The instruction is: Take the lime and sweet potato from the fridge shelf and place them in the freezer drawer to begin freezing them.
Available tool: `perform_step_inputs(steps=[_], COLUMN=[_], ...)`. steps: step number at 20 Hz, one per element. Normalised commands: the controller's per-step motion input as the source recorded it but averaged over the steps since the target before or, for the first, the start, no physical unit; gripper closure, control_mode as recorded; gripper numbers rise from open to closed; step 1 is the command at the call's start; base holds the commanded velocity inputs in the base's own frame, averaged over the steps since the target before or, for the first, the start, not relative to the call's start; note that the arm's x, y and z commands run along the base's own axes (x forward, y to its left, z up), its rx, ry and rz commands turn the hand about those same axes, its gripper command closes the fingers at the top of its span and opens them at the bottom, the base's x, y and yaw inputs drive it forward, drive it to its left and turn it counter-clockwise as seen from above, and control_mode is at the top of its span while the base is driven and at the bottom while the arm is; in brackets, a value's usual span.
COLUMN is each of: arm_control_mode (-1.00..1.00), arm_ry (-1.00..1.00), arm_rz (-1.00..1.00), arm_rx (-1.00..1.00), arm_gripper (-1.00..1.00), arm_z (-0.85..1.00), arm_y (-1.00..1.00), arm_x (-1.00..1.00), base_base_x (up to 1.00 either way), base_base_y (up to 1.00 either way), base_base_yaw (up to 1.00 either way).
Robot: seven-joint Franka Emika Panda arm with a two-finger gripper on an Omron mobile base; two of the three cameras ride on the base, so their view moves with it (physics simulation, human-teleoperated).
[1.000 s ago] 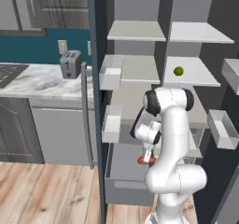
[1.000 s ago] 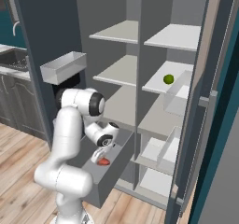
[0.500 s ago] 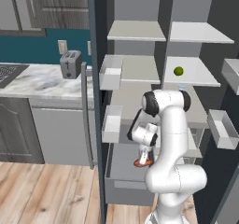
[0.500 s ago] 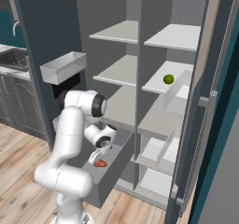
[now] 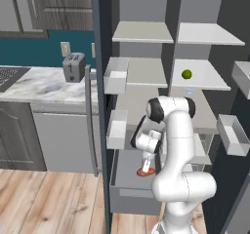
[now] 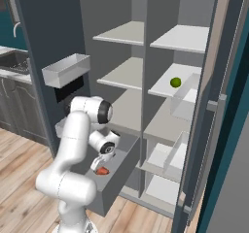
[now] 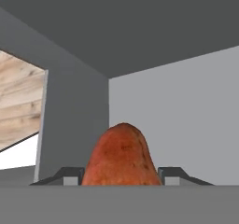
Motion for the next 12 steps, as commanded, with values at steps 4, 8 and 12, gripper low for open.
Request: perform_step_inputs(steps=[4, 8, 12], arm_control_mode=[-1.00, -1.00, -1.00], arm_ry=[0.06, 0.06, 0.04], arm_rz=[0.01, 0.01, 0.01], arm_rx=[0.02, 0.01, 0.00], arm_gripper=[1.00, 1.00, 1.00], arm_z=[-0.30, -0.35, -0.42], arm_y=[0.00, 0.00, 0.00], arm_x=[0.00, 0.00, 0.00], base_base_x=[0.00, 0.00, 0.00], base_base_y=[0.00, 0.00, 0.00], base_base_yaw=[0.00, 0.00, 0.00])
